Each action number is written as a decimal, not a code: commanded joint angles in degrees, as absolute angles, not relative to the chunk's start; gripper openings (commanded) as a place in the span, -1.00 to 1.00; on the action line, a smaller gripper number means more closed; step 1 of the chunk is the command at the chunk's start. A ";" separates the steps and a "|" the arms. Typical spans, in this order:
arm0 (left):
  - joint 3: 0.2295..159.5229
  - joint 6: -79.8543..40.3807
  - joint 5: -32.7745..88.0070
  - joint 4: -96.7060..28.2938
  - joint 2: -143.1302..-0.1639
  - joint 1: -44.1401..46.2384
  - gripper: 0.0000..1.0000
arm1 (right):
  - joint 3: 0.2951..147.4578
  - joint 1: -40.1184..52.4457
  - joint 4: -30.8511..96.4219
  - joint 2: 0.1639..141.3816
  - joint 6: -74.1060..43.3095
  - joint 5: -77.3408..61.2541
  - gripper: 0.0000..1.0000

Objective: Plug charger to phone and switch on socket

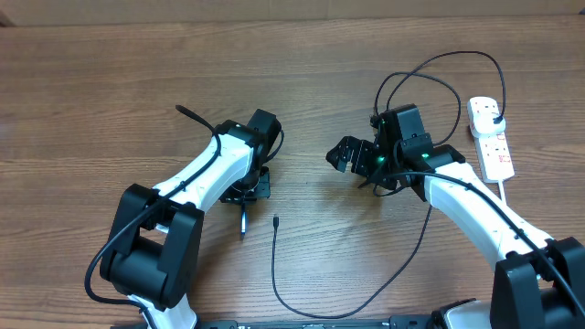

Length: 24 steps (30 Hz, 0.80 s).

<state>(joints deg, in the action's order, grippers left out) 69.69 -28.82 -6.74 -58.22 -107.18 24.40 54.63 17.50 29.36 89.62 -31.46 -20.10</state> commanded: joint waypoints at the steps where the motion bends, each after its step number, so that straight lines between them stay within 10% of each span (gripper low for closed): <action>1: 70.52 -29.95 -7.25 -58.48 -107.00 24.45 -0.92 | 54.74 17.34 29.04 89.71 -31.00 -19.51 1.00; 24: 71.31 -23.40 25.74 -55.64 -80.97 10.57 -0.92 | 54.74 17.34 29.04 89.71 -31.00 -19.51 1.00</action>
